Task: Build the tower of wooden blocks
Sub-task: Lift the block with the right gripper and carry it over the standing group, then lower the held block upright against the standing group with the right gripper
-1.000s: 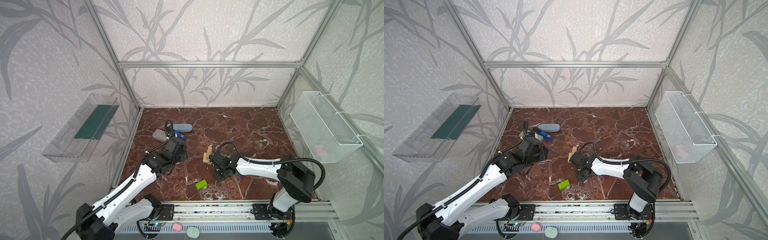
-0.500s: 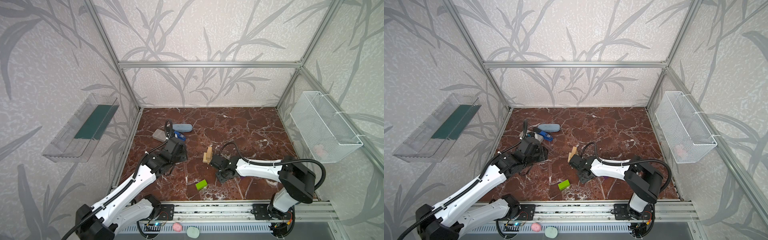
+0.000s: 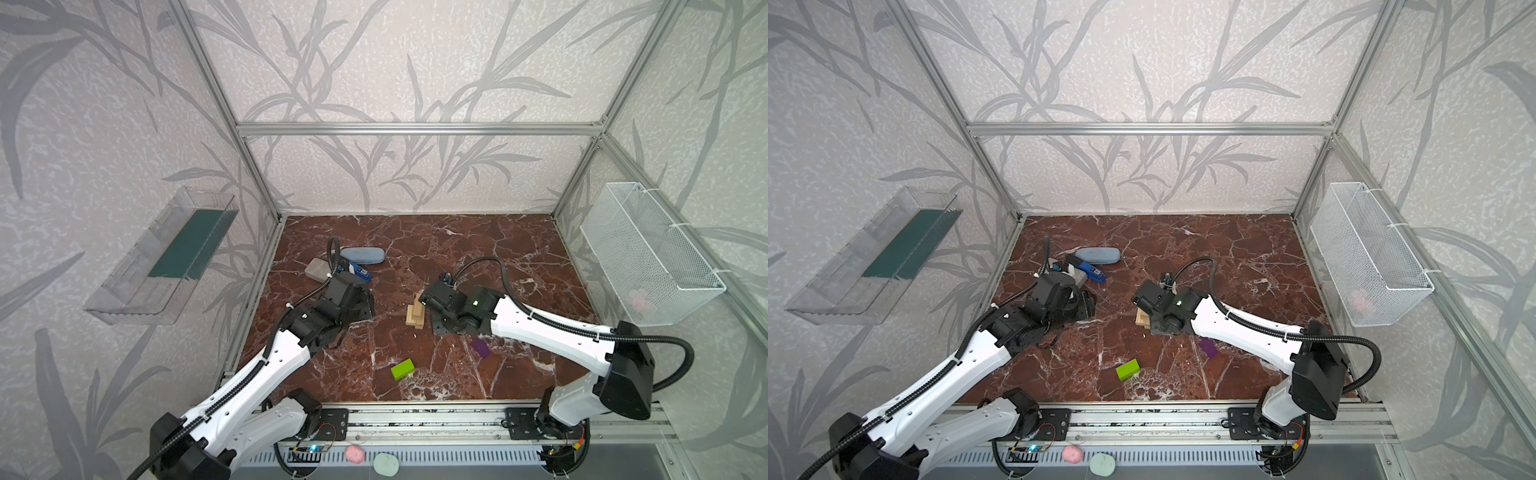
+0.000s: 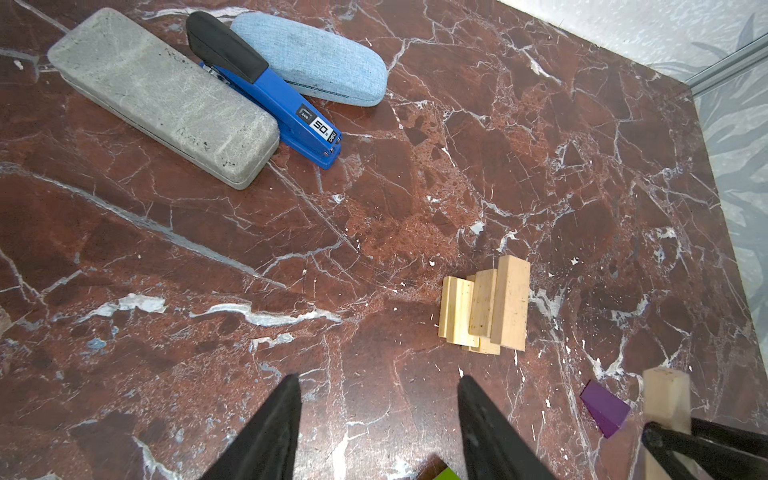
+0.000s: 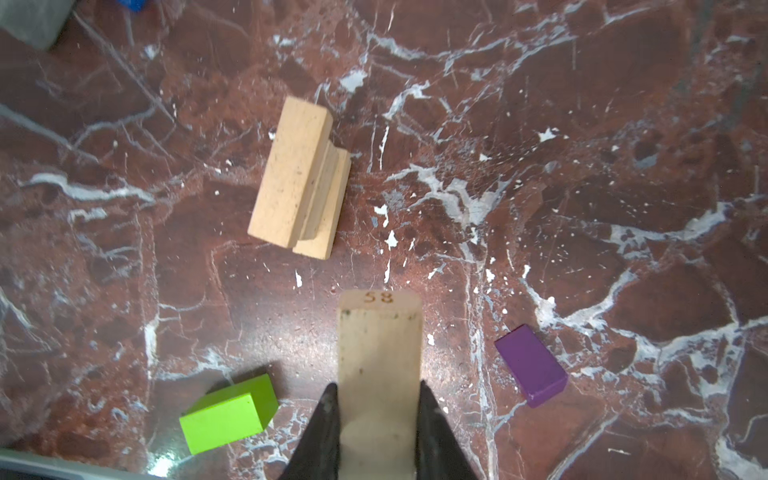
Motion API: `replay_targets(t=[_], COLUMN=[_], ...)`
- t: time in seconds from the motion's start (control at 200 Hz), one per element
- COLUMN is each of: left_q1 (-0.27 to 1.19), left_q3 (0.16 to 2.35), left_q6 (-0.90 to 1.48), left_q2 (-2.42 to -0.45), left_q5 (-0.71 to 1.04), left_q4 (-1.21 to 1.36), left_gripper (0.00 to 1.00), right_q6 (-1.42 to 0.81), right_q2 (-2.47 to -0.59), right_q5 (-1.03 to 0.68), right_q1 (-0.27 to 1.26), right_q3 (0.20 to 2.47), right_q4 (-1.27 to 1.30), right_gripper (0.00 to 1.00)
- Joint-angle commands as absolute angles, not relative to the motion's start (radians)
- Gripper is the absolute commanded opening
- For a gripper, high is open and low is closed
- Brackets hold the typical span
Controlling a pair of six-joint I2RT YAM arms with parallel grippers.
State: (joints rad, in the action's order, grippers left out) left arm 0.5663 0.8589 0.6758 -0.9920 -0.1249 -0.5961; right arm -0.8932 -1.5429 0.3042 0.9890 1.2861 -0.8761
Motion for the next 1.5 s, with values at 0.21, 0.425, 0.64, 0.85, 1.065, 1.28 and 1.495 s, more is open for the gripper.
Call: replay_targets(t=[0.21,0.425,0.64,0.85,1.065,1.28,1.495], left_q1=[0.524,0.496,0.490,0.489,0.487,0.486,0.485], left_q3=[0.827,0.794,0.774,0.767,0.764,0.766,0.766], left_q6=[0.641,0.651,0.651,0.649,0.649,0.648,0.647], left_q2=[-1.009,-0.987,-0.959,-0.951,-0.948,-0.947,-0.945], left_q5=[-0.124,-0.138,-0.144,-0.137,-0.132,-0.133,-0.133], left_q4=[-0.548,-0.556,-0.572,-0.573,-0.574,-0.581,-0.589], left_gripper=[0.60,0.61,0.61,0.62,0.62,0.62,0.63], right_q6=[-1.038,-1.068,-1.094,-1.126,-1.153,-1.158,-1.161], right_q2=[-1.740,-1.863,-1.943,-1.973,-1.994,-2.011,-2.028], right_q5=[0.405,0.405,0.371,0.323,0.303,0.325,0.328], right_q1=[0.978,0.975,0.965,0.945,0.938,0.937,0.931], right_q3=[1.515,1.637,1.683,1.694,1.704,1.735,1.752], right_q4=[-0.983,-0.991,-0.978,-0.977,-0.976,-0.996,-1.005], right_gripper=[0.18,0.18,0.17,0.16,0.15,0.15,0.15])
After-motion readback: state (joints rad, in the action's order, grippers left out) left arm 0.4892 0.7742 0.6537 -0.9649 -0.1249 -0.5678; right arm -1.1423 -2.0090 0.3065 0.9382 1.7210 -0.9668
